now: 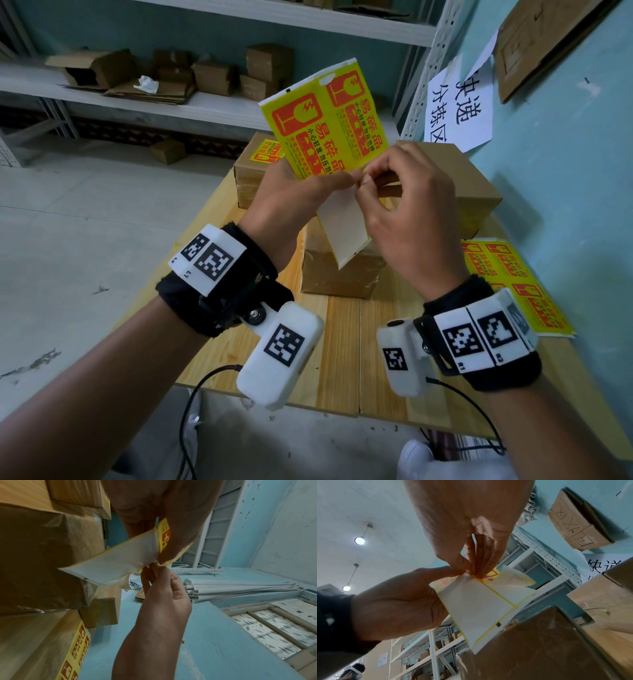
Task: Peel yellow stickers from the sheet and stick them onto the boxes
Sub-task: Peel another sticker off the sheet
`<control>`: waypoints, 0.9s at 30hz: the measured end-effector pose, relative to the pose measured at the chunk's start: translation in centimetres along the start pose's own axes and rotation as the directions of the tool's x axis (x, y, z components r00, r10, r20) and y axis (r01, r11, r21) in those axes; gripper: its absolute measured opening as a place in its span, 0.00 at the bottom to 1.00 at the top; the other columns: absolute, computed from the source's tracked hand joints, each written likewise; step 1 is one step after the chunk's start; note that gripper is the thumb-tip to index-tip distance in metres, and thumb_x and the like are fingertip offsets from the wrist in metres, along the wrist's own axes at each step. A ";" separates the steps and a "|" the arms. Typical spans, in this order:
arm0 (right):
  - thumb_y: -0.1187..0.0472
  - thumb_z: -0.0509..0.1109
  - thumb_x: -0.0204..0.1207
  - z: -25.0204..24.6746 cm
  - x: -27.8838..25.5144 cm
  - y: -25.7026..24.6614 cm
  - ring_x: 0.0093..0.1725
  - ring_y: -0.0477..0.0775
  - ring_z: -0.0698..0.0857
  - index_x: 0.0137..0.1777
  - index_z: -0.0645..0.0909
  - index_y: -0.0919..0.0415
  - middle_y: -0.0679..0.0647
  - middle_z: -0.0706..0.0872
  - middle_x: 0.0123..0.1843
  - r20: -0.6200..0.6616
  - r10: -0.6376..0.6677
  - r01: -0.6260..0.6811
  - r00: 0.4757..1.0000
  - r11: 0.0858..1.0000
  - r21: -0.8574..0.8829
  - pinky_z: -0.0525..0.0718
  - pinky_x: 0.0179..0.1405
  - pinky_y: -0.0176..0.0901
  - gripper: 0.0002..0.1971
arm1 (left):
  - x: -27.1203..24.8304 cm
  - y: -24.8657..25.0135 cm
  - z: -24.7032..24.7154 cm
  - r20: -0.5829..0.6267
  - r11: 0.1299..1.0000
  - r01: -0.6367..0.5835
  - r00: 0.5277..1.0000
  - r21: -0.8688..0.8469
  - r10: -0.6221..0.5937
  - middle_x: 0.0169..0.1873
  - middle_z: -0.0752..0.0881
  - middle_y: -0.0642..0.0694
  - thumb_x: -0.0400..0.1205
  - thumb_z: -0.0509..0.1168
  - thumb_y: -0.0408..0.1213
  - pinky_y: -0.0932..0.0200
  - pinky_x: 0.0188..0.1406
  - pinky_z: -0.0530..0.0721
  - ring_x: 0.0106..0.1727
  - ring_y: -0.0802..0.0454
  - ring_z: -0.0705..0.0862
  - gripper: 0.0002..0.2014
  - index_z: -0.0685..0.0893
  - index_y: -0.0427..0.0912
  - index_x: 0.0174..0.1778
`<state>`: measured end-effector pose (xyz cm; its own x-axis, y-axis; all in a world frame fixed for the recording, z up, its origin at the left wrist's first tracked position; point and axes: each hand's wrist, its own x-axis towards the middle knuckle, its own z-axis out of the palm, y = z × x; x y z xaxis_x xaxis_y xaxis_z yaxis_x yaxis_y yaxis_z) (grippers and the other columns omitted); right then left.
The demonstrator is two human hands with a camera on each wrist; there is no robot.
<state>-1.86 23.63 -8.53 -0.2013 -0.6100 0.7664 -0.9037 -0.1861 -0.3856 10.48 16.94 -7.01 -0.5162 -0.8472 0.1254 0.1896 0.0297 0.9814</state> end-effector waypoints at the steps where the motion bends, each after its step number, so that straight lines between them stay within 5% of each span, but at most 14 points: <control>1: 0.66 0.68 0.79 0.0 0.0 0.0 0.42 0.47 0.81 0.44 0.82 0.66 0.56 0.82 0.46 0.001 0.000 0.000 1.000 1.000 0.007 0.82 0.42 0.35 0.04 | 0.0 0.0 0.0 -0.004 1.000 -0.008 1.000 0.000 0.008 0.53 0.91 0.44 0.77 0.73 0.28 0.39 0.63 0.84 0.53 0.45 0.90 0.11 0.87 0.44 0.53; 13: 0.64 0.68 0.78 -0.1 0.1 0.1 0.43 0.49 0.81 0.45 0.81 0.65 0.55 0.83 0.45 -0.024 0.023 -0.023 0.999 0.999 0.027 0.82 0.42 0.38 0.04 | -0.2 0.1 0.2 -0.063 0.998 -0.020 0.998 -0.054 0.016 0.53 0.91 0.44 0.78 0.71 0.29 0.34 0.63 0.82 0.56 0.42 0.89 0.11 0.86 0.47 0.52; 20: 0.62 0.67 0.78 -0.2 0.1 0.2 0.42 0.52 0.82 0.45 0.81 0.64 0.55 0.82 0.44 -0.031 0.038 -0.037 0.999 0.999 0.036 0.84 0.41 0.49 0.05 | -0.1 0.0 0.2 -0.088 0.995 -0.034 0.996 -0.095 0.026 0.53 0.91 0.45 0.79 0.70 0.28 0.37 0.62 0.84 0.55 0.43 0.89 0.10 0.86 0.45 0.54; 27: 0.64 0.66 0.80 -0.4 0.1 -0.3 0.42 0.48 0.84 0.43 0.82 0.63 0.53 0.85 0.42 -0.007 0.152 -0.149 0.988 0.974 0.169 0.81 0.41 0.32 0.06 | -0.3 0.1 0.3 -0.060 0.997 -0.060 0.997 -0.048 0.057 0.52 0.92 0.47 0.78 0.72 0.29 0.41 0.62 0.85 0.52 0.47 0.90 0.11 0.86 0.47 0.54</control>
<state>-1.77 23.89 -8.17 -0.3395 -0.6257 0.7023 -0.7867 -0.2204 -0.5766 10.41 17.31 -6.93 -0.4539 -0.8742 0.1725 0.2603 0.0550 0.9640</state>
